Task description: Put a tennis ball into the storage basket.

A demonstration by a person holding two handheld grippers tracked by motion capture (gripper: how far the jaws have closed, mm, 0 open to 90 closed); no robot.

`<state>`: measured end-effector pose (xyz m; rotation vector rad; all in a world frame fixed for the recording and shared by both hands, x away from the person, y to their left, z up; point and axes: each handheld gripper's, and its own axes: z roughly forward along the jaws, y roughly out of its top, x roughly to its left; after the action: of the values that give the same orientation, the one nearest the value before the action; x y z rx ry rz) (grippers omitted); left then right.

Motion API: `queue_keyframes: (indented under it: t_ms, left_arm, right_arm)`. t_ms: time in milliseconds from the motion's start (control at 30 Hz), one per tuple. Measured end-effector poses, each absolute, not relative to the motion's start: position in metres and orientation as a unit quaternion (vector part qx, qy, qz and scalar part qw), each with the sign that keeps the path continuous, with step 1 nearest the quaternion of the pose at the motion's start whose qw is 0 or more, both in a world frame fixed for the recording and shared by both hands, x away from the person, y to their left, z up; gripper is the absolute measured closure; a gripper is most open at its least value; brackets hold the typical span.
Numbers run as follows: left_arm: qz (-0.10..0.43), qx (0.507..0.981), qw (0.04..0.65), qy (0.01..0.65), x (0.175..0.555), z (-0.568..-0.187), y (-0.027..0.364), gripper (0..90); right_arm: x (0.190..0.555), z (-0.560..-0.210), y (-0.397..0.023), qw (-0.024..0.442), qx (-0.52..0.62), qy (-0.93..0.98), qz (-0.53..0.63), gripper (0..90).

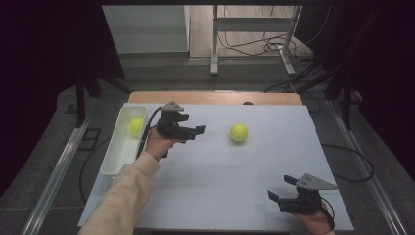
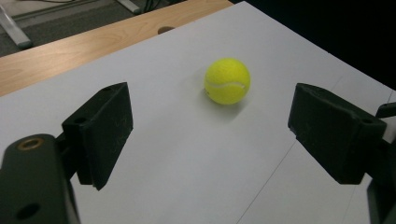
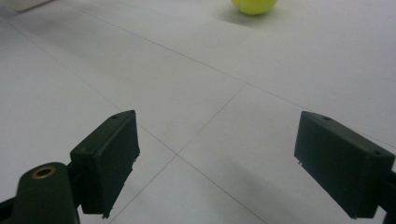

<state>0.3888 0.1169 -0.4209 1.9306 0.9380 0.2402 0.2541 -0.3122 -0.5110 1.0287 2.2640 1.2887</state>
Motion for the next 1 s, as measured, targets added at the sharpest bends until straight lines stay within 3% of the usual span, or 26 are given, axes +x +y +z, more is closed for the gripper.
queue_keyframes:
  t_ms: [1000]
  left_arm:
    - [0.080,0.799,0.466,0.372,0.403,-0.439,0.094,14.7]
  right_arm:
    - [0.254,-0.511,-0.314,0.171,0.364,0.797,0.452,14.3]
